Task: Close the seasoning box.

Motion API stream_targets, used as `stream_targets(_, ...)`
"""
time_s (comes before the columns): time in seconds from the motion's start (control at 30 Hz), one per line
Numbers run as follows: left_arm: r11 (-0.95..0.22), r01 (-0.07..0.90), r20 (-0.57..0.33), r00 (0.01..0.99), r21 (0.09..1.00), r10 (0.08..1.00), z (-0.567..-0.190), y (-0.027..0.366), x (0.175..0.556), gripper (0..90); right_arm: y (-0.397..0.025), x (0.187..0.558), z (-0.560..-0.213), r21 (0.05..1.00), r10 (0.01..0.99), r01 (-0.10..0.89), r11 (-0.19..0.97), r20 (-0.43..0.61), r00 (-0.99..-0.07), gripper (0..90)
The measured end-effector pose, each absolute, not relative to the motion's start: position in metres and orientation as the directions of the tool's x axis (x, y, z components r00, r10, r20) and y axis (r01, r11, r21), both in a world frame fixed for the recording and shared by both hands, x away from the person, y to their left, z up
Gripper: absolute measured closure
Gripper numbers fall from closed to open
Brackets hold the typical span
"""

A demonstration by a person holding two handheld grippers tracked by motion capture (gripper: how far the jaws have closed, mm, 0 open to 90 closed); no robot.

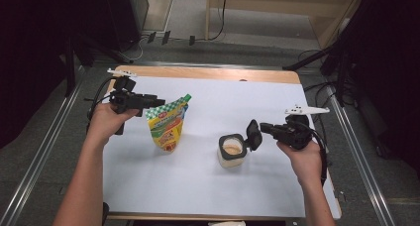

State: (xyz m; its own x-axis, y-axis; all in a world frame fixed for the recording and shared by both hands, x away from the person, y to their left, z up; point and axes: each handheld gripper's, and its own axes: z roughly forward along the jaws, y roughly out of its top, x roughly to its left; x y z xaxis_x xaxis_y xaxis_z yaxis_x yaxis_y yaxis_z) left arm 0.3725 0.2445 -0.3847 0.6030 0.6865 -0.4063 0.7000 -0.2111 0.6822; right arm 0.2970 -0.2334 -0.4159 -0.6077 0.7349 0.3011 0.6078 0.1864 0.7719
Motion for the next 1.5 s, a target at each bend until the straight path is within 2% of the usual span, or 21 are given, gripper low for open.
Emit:
stream_targets(0.2,-0.208,0.699,-0.406,0.602,0.684,0.687,-0.384,0.245,0.372,42.6,-0.221,0.299,-0.425,0.756,0.715,0.618,0.216,0.309,-0.628,90.0)
stream_targets(0.73,-0.216,0.698,-0.403,0.606,0.682,0.686,-0.385,0.244,0.372,42.4,-0.211,0.291,-0.411,0.780,0.695,0.584,0.225,0.291,-0.657,90.0)
stream_targets(1.5,-0.211,0.708,-0.411,0.597,0.674,0.689,-0.387,0.245,0.373,41.7,-0.182,0.289,-0.423,0.762,0.650,0.576,0.297,0.281,-0.706,90.0)
